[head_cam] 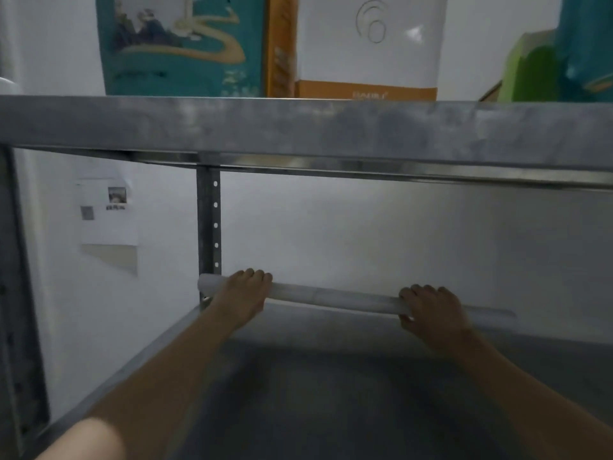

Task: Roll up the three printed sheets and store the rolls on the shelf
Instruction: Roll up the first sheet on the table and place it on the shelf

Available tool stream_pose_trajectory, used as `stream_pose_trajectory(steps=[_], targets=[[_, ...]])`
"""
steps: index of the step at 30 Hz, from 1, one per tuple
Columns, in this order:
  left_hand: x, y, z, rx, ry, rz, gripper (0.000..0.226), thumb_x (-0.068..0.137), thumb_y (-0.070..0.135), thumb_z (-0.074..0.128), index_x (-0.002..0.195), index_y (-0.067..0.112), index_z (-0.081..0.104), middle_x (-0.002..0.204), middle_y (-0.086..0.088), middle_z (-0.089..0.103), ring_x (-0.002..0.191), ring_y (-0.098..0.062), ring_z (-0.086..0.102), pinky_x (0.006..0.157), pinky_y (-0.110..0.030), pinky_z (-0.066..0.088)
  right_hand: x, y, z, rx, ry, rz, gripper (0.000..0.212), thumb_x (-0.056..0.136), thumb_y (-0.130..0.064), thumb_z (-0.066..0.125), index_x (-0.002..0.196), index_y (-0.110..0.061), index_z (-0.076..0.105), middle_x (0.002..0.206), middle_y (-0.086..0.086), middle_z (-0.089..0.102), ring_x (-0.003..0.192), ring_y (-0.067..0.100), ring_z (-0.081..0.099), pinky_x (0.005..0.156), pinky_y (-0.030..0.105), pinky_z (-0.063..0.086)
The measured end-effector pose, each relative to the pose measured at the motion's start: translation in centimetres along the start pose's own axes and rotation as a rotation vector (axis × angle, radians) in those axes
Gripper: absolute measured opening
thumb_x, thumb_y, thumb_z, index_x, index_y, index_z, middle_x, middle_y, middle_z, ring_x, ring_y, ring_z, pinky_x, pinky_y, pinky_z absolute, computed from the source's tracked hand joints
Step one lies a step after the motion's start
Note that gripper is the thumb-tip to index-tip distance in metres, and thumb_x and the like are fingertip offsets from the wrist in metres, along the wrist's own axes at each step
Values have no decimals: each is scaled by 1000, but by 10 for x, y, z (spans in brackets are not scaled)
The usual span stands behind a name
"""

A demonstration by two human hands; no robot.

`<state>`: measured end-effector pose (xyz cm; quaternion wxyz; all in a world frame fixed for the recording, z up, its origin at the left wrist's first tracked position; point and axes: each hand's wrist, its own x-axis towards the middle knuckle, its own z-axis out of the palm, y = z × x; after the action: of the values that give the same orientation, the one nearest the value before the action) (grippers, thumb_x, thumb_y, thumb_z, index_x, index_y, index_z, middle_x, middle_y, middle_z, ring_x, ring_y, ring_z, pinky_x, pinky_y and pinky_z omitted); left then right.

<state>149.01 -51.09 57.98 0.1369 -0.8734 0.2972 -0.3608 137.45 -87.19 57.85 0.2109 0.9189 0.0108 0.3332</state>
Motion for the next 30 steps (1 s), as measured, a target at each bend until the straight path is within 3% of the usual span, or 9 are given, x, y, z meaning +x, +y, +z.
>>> stream_pose_trajectory(steps=[5,7,9,11,13,15,20,26,30], targets=[[9,-1,26,1,-28,26,45,34,13,88,71,14,61,62,-2,60,51,-19,59,46,-25,46,9,-7,18,-8,-50,-5,45,38,-33,95,68,-18,65,60,0,59,48,22,60,42,34,47],[10,1,32,-16,-82,5,36,56,17,82,86,12,62,79,-4,66,68,-21,65,59,-29,51,10,-10,26,14,-94,-4,46,35,-33,96,65,-19,64,57,-1,58,45,21,58,39,33,45],[9,2,38,-37,-166,-37,27,86,17,60,112,11,55,110,-7,63,99,-25,63,83,-33,48,10,-15,33,-13,-147,-13,45,39,-37,95,68,-21,64,60,-2,59,48,19,59,41,32,45],[6,1,44,-93,-193,-38,28,91,18,52,118,12,50,119,-6,58,109,-26,58,89,-35,45,8,-22,33,-10,-232,-9,34,65,-40,85,87,-22,66,80,-2,66,69,20,66,59,34,51],[1,-2,45,-145,-196,-35,27,90,18,53,117,12,51,118,-6,59,108,-27,58,89,-37,44,10,-26,30,-10,-258,-3,29,87,-39,64,110,-23,60,107,-1,65,97,21,65,78,32,46],[-1,-9,47,-192,-179,-16,29,90,21,53,118,13,52,117,-6,61,108,-26,57,91,-37,43,14,-27,25,-26,-284,-19,30,93,-40,54,118,-23,53,117,-1,61,107,21,60,79,30,39],[-3,-18,46,-178,-209,17,36,90,19,50,126,18,47,116,-3,62,109,-24,55,94,-34,40,16,-25,24,-20,-303,-21,29,95,-40,52,119,-23,53,118,-2,60,106,19,60,75,29,35],[-3,-11,45,-102,-226,9,32,94,14,48,126,16,44,119,-5,62,112,-25,54,95,-34,41,7,-6,25,291,-327,-15,41,93,-51,59,127,-29,59,124,-8,59,113,15,59,93,29,43],[-4,-10,46,-112,-230,-11,34,94,14,52,127,18,43,119,-3,62,113,-23,53,95,-34,41,2,-4,21,364,-348,18,34,95,-37,57,127,-25,60,124,-4,63,110,17,60,94,30,45]])
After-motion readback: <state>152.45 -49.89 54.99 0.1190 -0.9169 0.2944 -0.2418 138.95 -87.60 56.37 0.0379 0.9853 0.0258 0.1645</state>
